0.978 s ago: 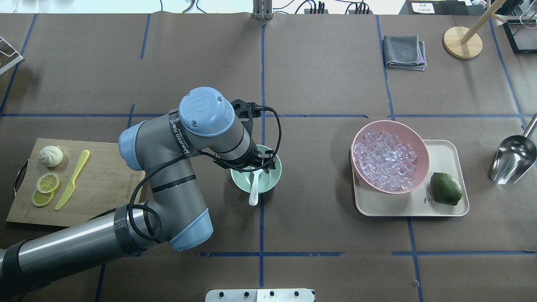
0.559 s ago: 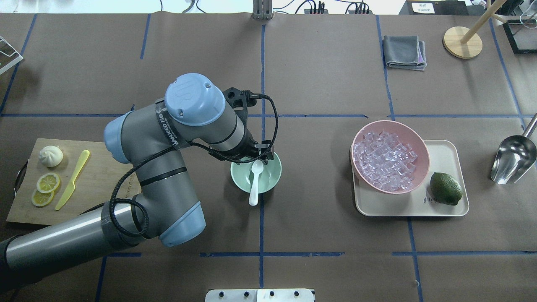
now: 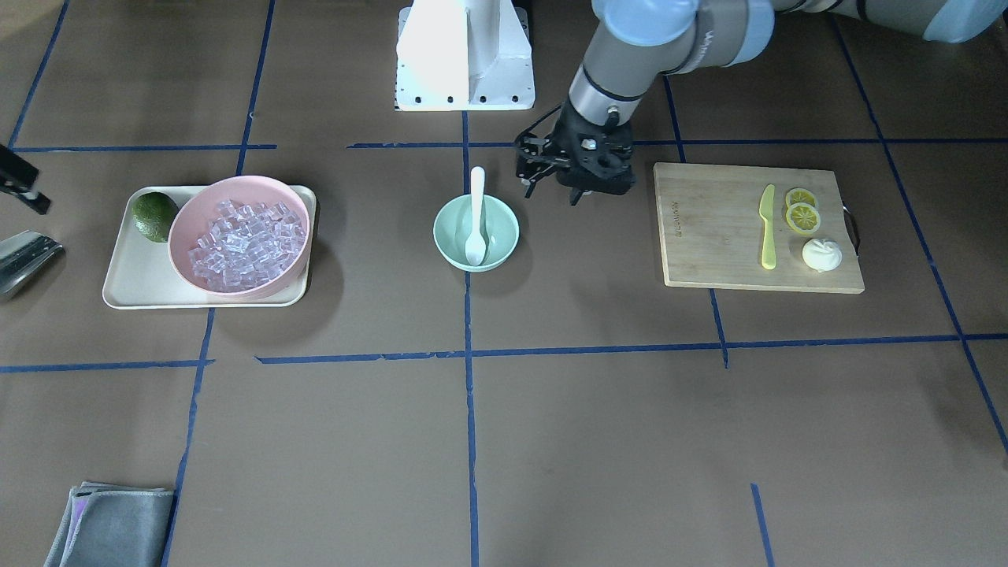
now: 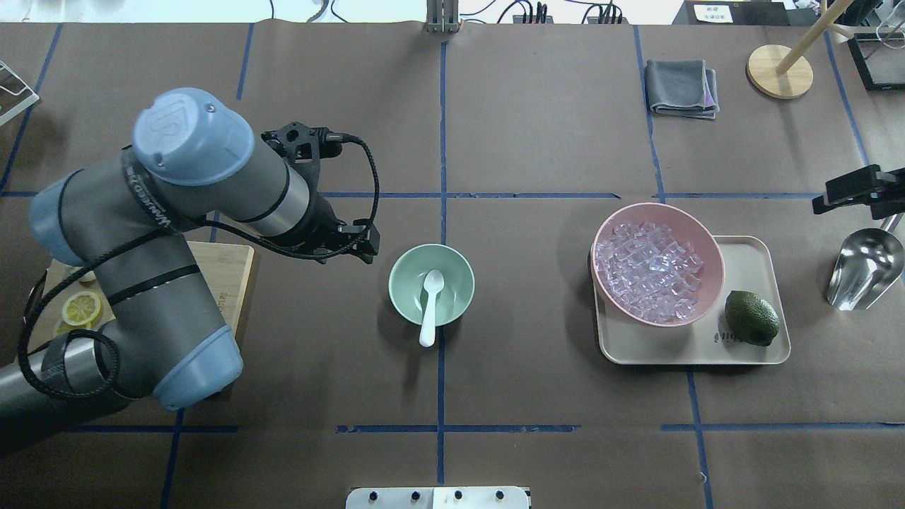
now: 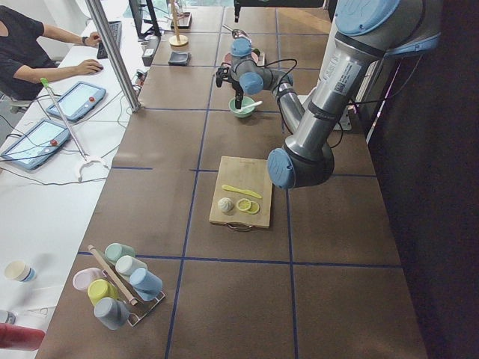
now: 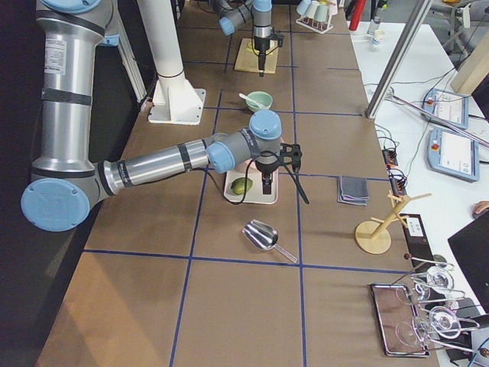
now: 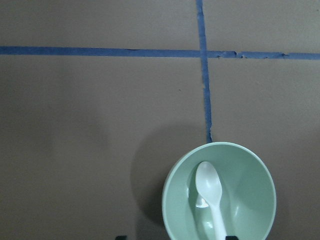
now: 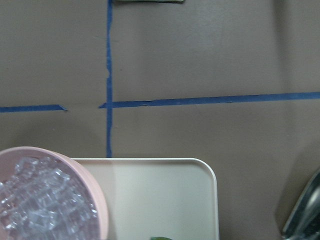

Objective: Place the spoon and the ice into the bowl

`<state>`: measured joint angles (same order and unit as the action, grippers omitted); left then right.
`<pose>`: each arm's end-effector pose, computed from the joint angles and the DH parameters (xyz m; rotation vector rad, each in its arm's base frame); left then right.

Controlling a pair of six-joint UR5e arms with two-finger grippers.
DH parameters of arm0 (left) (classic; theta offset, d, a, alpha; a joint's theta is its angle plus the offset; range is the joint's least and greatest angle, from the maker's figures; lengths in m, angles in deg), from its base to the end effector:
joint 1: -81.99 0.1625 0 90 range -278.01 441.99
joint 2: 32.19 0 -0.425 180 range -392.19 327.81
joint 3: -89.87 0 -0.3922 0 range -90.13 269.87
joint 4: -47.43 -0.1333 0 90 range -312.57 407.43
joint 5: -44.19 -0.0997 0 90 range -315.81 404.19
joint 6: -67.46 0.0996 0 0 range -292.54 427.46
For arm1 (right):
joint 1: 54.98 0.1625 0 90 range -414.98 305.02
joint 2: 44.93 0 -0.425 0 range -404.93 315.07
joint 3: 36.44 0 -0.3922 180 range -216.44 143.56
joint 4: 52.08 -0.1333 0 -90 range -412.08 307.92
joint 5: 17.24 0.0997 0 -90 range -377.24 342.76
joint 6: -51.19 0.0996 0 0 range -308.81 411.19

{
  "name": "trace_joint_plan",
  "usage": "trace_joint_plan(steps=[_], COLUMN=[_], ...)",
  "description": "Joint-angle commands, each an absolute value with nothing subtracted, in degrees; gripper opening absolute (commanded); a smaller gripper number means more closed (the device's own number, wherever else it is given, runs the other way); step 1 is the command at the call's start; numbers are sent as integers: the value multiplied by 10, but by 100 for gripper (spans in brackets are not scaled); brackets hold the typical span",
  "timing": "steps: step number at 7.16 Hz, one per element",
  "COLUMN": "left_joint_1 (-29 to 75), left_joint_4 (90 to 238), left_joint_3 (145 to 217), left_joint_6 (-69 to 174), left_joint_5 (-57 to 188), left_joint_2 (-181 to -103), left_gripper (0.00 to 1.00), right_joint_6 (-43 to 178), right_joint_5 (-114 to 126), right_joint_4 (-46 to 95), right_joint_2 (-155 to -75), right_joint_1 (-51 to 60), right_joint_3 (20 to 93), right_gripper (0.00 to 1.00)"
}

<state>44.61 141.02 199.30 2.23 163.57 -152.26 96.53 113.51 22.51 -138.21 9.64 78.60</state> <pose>0.4231 -0.4295 0.2045 0.0602 1.0183 0.0368 -0.1376 -0.4494 0.4413 0.1092 -0.9166 0.0927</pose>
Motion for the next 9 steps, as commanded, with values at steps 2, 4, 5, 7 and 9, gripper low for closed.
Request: trace_joint_plan(steps=[2,4,5,7,9], left_joint_1=[409,409,410,411,413], left_joint_4=[1382,1382,1382,1382,1382], left_joint_3=[2041,2047,2047,2046,2045], left_joint_6=[33,31,31,31,31], left_joint_5=[1683,1682,1682,1681,1681], left_joint_2=[-1465,-1461,-1461,-1460,-1461], left_gripper=[76,81,81,81,83], right_joint_6=[1087,1096,1104,1104,1105], right_joint_5=[1029,942,933,932,945], right_joint_4=[314,359,359,358,360], right_joint_2=[-1257,-1229,-1210,-1211,-1210], right_joint_1=[-41,-123,-136,-146,-146], right_joint_3=[795,782,765,746,740], right_gripper=[98,98,98,96,90])
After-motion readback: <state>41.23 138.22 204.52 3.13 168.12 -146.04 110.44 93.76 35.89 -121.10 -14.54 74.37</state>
